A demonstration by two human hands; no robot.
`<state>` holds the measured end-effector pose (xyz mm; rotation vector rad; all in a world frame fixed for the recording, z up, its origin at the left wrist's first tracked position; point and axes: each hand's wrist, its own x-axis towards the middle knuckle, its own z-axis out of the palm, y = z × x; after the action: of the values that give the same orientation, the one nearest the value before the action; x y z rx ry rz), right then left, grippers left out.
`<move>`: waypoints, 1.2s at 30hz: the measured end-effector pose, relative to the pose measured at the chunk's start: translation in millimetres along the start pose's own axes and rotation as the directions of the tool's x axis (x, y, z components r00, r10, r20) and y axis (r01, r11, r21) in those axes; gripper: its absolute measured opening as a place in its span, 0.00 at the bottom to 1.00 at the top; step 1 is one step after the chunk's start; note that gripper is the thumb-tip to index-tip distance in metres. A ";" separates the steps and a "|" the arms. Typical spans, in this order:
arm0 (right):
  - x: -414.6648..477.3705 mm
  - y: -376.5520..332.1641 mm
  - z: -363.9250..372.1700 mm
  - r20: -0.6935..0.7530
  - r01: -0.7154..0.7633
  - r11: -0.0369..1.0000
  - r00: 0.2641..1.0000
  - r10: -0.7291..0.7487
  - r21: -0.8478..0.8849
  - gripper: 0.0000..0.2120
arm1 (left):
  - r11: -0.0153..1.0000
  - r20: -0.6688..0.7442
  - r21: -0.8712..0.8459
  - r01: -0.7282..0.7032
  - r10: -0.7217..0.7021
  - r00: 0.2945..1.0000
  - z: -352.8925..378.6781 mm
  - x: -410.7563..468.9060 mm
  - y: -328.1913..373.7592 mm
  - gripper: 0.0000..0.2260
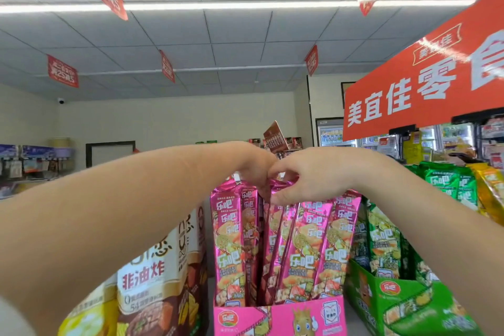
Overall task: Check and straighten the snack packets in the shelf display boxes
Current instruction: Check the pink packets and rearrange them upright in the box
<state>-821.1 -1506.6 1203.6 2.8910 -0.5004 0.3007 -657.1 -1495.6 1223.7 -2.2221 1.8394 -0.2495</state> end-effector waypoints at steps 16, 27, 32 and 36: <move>8.1 2.7 14.6 -0.069 -0.005 0.987 0.997 0.017 0.162 0.29 | 0.967 -0.961 -0.217 -0.133 -0.189 0.200 -42.7 -84.5 11.0 0.10; -12.7 8.9 16.0 -0.463 0.121 0.898 0.881 0.099 0.423 0.25 | 0.827 -0.914 -0.176 -0.534 -0.339 -0.225 4.1 -166.8 44.3 0.09; -42.1 -5.8 29.9 -0.668 0.453 0.535 0.670 0.324 0.714 0.27 | 0.517 -0.821 -0.204 -0.831 -0.553 -0.142 28.9 -183.9 59.8 0.07; -60.2 -13.5 39.1 -0.603 0.705 0.013 0.597 0.529 0.709 0.15 | 0.360 -0.762 -0.363 -0.860 -0.646 0.052 62.9 -188.4 69.2 0.07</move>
<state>-865.4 -1484.1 1150.1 2.9697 0.4917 3.0620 -740.0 -1317.9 1147.8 -2.3367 4.0722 -1.5396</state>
